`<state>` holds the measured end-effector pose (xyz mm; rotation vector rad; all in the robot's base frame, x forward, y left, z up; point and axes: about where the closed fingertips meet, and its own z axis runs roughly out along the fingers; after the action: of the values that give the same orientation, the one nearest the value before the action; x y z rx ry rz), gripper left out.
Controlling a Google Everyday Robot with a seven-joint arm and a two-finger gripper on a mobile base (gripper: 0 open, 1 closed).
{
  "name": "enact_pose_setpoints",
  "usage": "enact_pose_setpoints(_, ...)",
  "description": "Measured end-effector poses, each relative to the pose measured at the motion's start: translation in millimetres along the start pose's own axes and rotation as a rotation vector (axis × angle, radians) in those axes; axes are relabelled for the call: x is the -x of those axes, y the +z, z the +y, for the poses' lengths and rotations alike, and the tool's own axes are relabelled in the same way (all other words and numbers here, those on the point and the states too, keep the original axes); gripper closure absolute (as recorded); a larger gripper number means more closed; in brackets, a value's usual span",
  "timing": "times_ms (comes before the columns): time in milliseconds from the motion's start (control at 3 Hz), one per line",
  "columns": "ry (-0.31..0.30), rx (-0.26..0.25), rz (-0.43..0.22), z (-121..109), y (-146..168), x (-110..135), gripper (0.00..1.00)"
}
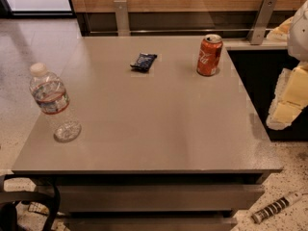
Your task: Move coke can near water bottle
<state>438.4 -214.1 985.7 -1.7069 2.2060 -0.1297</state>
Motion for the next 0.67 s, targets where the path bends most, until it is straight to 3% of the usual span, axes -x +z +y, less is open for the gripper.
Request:
enact_pose_setpoints(333,0.006,-0.018,-0.014,-7,-2,0,0.0)
enact_pose_setpoints(667,0.056,-0.091,-0.089,-34,-2,-1,0.0)
